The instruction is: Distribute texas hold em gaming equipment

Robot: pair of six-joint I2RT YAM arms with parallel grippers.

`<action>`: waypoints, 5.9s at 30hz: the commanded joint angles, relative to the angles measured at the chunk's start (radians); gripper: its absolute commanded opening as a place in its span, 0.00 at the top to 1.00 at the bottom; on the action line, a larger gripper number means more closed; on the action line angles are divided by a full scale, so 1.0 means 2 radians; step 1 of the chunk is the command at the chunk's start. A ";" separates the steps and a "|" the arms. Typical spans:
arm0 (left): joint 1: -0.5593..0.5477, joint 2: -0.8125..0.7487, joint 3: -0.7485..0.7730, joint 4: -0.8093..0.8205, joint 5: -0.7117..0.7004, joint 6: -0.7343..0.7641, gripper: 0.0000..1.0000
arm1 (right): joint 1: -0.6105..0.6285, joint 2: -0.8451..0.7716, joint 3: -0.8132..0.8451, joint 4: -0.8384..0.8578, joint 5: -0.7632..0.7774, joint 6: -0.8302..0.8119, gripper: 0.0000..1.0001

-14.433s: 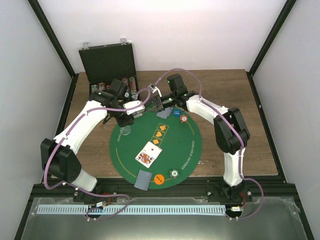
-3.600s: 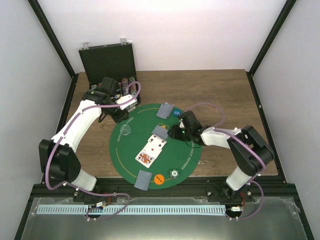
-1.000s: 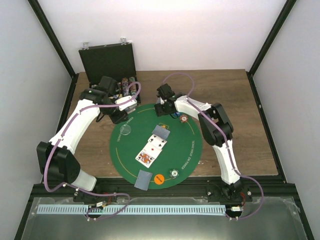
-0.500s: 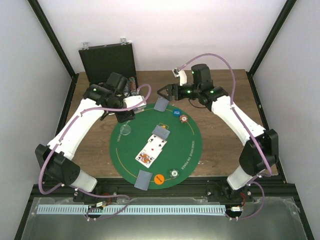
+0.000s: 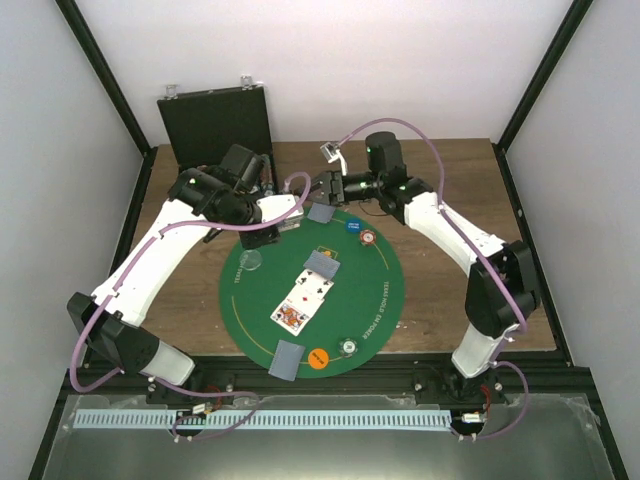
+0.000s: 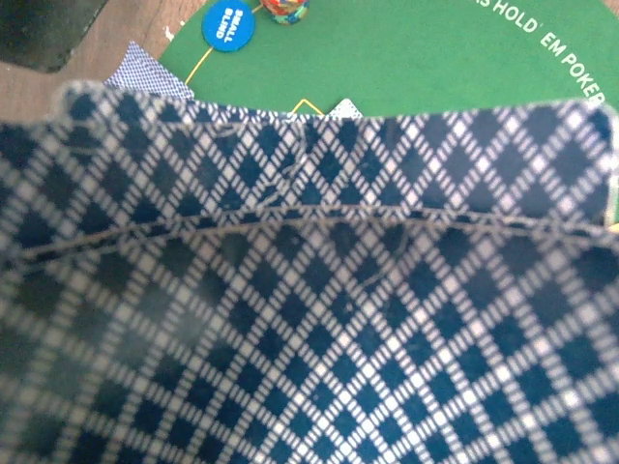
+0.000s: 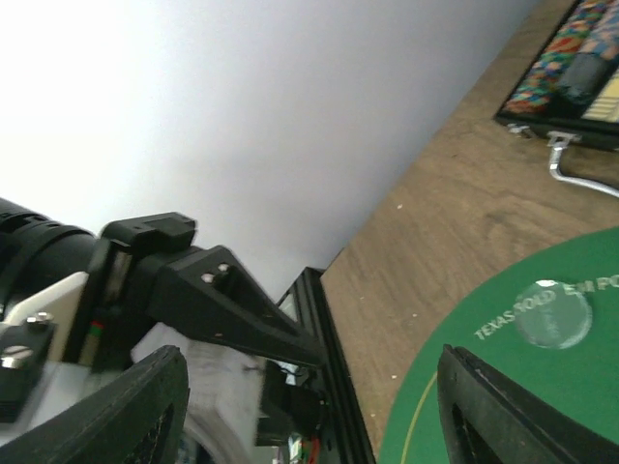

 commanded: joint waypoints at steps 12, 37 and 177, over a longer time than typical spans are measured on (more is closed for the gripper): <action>-0.004 -0.005 -0.026 0.021 -0.022 -0.009 0.59 | 0.022 0.015 -0.046 0.182 -0.116 0.122 0.30; -0.003 -0.001 -0.016 0.040 0.000 -0.038 0.60 | 0.050 0.039 -0.014 0.062 -0.037 0.027 0.31; 0.238 0.019 -0.395 0.274 -0.071 -0.058 0.56 | 0.006 -0.100 -0.217 -0.020 0.438 -0.072 0.62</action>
